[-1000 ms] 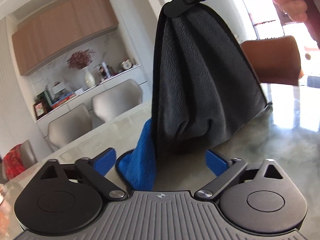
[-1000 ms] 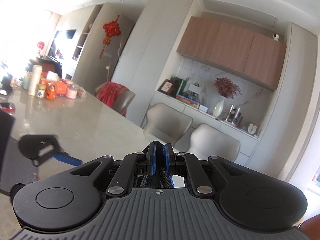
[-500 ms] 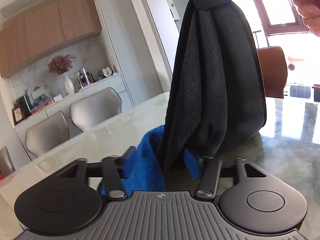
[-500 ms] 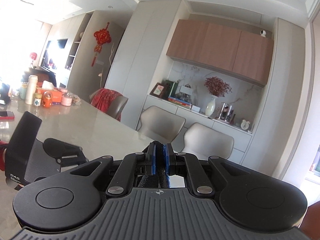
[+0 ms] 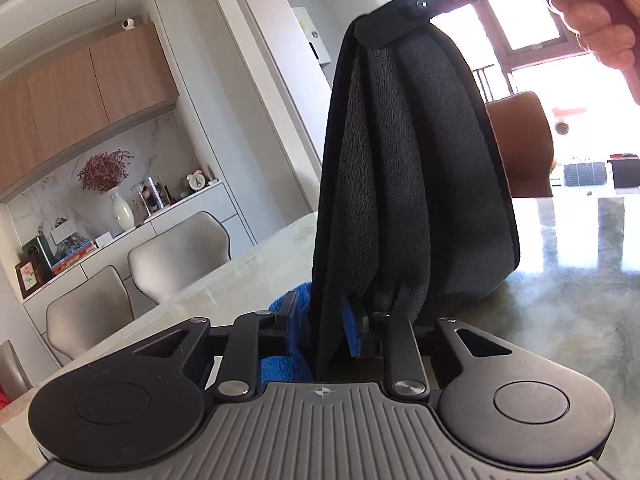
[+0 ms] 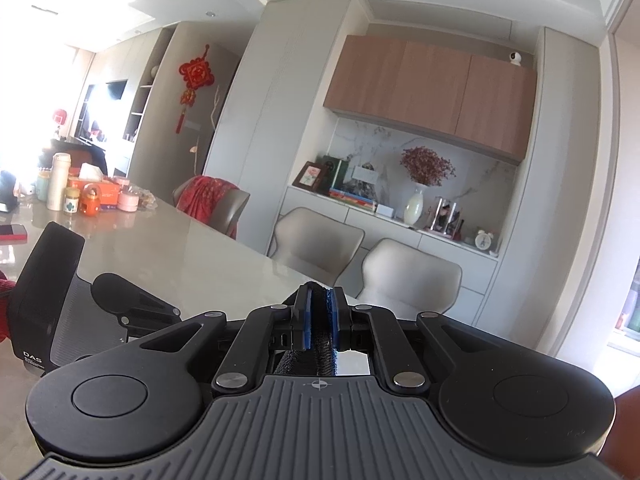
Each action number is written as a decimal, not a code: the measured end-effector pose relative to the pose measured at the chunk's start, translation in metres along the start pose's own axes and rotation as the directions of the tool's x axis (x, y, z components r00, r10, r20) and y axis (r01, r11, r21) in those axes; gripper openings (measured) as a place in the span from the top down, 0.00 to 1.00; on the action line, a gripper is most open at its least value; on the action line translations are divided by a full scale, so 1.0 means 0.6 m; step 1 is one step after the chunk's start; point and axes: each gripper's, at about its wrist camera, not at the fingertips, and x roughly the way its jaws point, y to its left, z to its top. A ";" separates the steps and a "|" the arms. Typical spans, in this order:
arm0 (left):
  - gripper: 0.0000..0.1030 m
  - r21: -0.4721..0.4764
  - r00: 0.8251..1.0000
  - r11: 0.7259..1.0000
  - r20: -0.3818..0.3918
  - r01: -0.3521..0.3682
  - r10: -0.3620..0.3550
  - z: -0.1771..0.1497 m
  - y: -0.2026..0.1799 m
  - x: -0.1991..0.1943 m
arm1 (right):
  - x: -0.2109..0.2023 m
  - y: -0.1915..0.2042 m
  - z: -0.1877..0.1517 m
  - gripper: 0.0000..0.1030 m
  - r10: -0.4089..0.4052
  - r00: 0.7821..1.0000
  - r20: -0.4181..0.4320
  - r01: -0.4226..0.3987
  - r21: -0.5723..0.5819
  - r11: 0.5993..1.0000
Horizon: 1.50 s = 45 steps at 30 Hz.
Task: Fold towel
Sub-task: 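Grasp the hanging towel edge with the left gripper while the right gripper holds it up, then lower the towel onto the table and spread it with both grippers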
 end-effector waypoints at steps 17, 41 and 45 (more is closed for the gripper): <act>0.98 -0.006 0.986 0.998 -0.158 -0.058 0.056 0.020 0.030 -0.051 | -0.026 0.017 -0.011 0.91 -0.024 0.999 -0.044 0.024 0.000 1.000; 0.98 0.189 0.961 0.981 -0.275 0.039 0.014 0.008 -0.051 -0.235 | -0.134 0.129 -0.105 0.91 0.080 0.952 -0.294 -0.107 -0.078 0.991; 0.97 0.216 0.952 0.973 -0.307 0.077 -0.008 -0.012 -0.074 -0.243 | -0.143 0.144 -0.128 0.91 0.096 0.933 -0.347 -0.129 -0.071 0.989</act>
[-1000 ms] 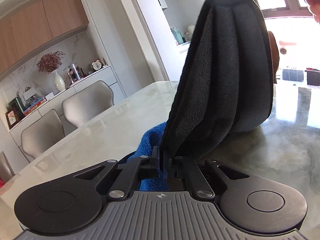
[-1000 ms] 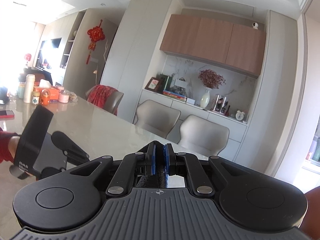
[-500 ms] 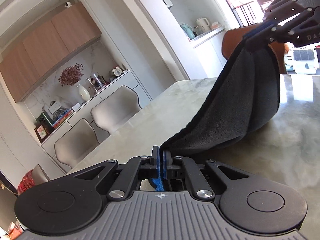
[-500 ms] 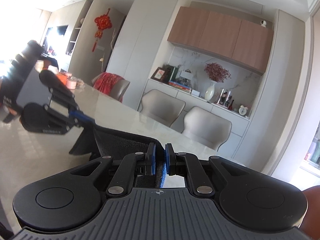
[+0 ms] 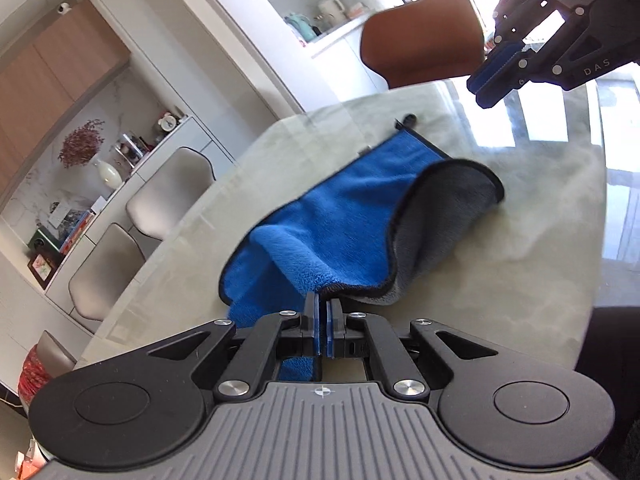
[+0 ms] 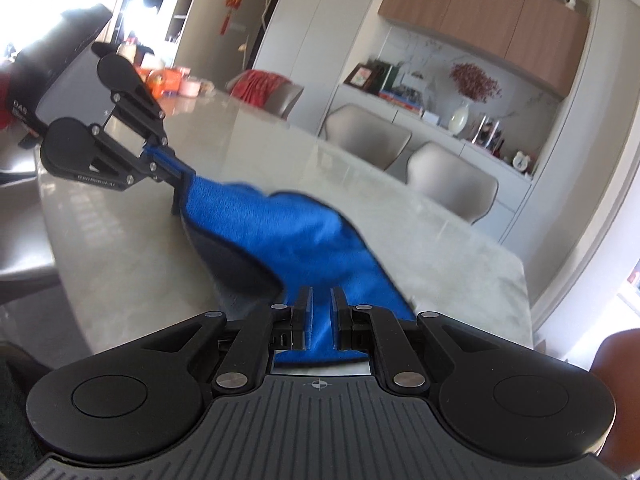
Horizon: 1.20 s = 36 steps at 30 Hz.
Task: Fold towel
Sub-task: 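Lower the towel onto the table and spread it with both grippers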
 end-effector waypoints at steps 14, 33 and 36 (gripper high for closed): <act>0.83 0.001 0.999 0.999 -0.020 -0.041 0.041 0.008 0.108 0.026 | 0.109 -0.111 0.012 0.89 -0.078 0.989 -0.125 0.107 0.248 0.963; 0.66 -0.274 0.992 0.958 -0.072 0.080 -0.103 0.004 0.280 0.318 | 0.213 -0.167 -0.006 0.83 -0.101 0.973 -0.206 0.158 0.282 0.946; 0.66 -0.291 0.988 0.953 -0.099 0.082 -0.115 0.002 0.290 0.335 | 0.219 -0.176 -0.010 0.72 -0.105 0.973 -0.206 0.164 0.294 0.942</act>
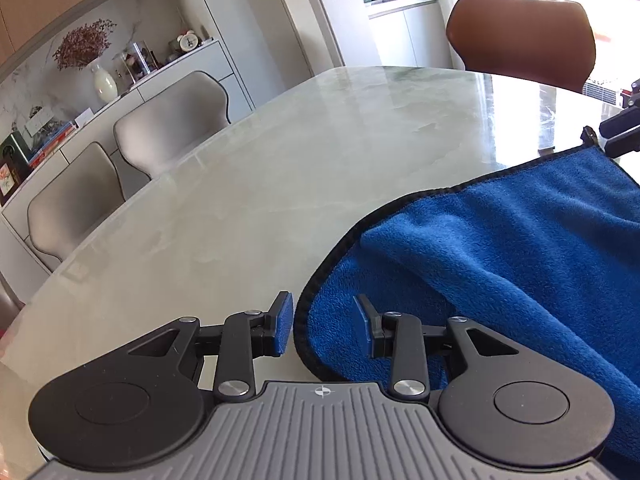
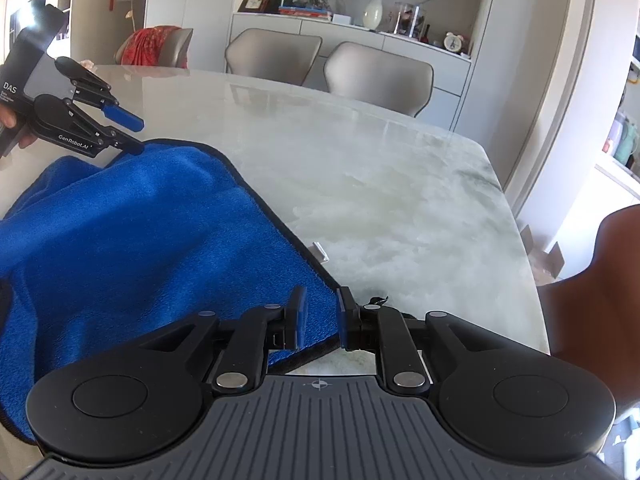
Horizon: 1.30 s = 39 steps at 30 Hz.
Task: Fold towel
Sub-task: 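Lower the towel onto the table and spread it with both grippers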
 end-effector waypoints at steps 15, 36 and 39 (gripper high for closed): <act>0.39 -0.049 0.999 0.999 -0.039 0.009 -0.011 0.000 0.026 0.029 | 0.023 -0.022 -0.005 0.48 -0.026 0.998 -0.055 0.028 0.040 0.999; 0.95 0.014 0.997 1.000 -0.071 -0.006 0.007 0.017 -0.016 0.028 | 0.021 0.006 -0.007 0.97 0.008 1.000 0.019 -0.008 0.000 1.000; 0.95 0.007 0.998 0.999 -0.057 -0.031 0.032 0.022 -0.007 0.022 | 0.012 0.010 0.008 1.00 -0.044 0.997 0.068 0.048 -0.052 0.997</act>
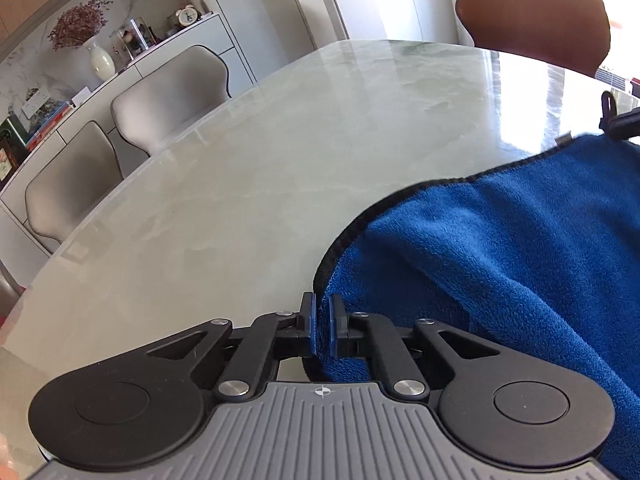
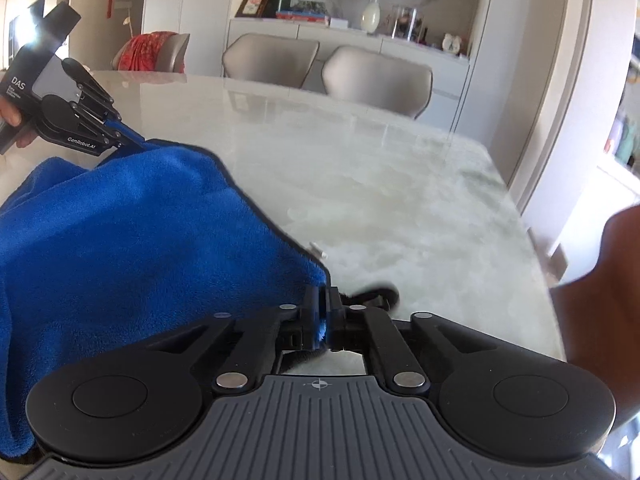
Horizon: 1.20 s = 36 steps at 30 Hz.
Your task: Fold towel
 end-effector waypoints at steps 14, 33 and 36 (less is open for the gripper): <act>0.95 0.013 0.999 0.999 0.006 -0.043 0.043 0.003 0.016 0.001 | 0.029 -0.049 0.011 0.60 0.020 0.991 -0.134 -0.004 0.115 0.993; 0.94 0.043 0.999 0.998 -0.003 -0.036 0.036 -0.013 0.006 0.009 | 0.031 -0.023 -0.017 0.85 0.115 0.991 -0.062 -0.104 0.161 0.981; 0.94 0.029 0.998 0.998 -0.001 -0.057 0.057 -0.013 0.011 0.007 | 0.028 -0.009 -0.011 0.95 0.072 0.997 -0.031 -0.069 0.098 0.993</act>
